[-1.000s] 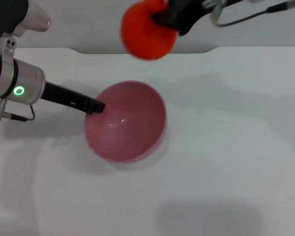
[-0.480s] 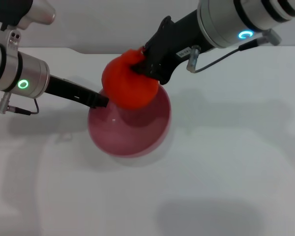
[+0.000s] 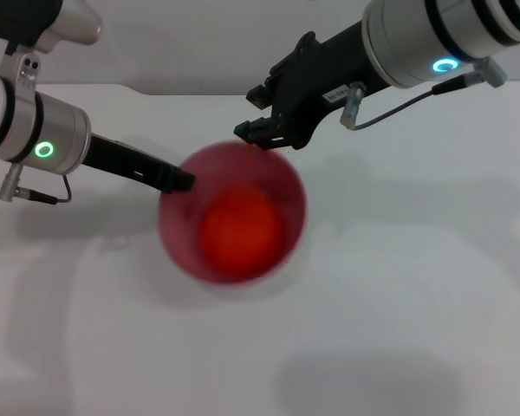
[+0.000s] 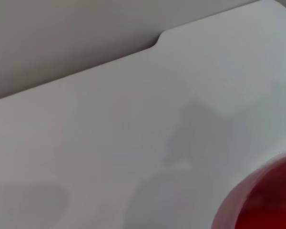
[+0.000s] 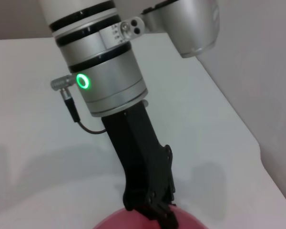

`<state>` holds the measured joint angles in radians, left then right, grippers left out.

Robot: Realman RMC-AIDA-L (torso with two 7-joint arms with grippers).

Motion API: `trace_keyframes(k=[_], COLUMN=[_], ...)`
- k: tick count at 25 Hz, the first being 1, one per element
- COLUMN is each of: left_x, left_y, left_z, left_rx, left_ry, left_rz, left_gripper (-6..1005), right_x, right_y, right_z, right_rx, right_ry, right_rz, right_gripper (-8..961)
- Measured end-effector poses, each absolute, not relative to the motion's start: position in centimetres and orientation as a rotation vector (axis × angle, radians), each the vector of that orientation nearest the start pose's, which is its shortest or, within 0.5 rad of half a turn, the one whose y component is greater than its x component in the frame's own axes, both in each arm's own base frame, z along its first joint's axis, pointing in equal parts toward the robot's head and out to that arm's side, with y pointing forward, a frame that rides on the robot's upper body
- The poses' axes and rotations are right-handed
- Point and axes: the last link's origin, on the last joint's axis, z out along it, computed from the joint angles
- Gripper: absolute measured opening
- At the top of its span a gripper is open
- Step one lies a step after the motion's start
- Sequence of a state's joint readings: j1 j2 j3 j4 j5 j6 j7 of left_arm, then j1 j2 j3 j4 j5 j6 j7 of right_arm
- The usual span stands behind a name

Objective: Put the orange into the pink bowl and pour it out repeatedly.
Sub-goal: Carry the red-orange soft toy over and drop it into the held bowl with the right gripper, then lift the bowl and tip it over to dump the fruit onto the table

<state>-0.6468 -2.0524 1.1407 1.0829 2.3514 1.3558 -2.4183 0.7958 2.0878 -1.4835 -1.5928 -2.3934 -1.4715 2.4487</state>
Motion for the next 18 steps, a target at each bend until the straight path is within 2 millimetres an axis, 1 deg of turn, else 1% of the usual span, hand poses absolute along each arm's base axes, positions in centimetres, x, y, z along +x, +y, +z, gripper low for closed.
trace_keyframes(k=[4, 9, 12, 15, 18], left_x=[-19.7, -19.5, -19.3, -19.1, -18.6], left_y=[39.1, 39.1, 39.2, 39.3, 39.9], left_z=[0.8, 0.6, 0.6, 0.7, 0.8], left_rx=[-2.562, -2.569, -2.568, -2.568, -2.555], left_ry=[-1.107, -1.100, -1.090, -1.080, -1.047], left_rz=[0.020, 0.029, 0.025, 0.022, 0.004], left_gripper=[35, 35, 35, 35, 35], right_x=[2.7, 3.3, 4.0, 5.1, 6.8], right_y=[36.0, 36.4, 36.9, 37.4, 37.8], right_z=[0.1, 0.9, 1.6, 2.4, 3.5], right_rx=[-2.775, -2.739, -2.693, -2.648, -2.605], right_ry=[0.174, 0.205, 0.225, 0.243, 0.278], right_rz=[-0.089, -0.046, 0.006, 0.104, 0.271], right_gripper=[394, 393, 393, 393, 394])
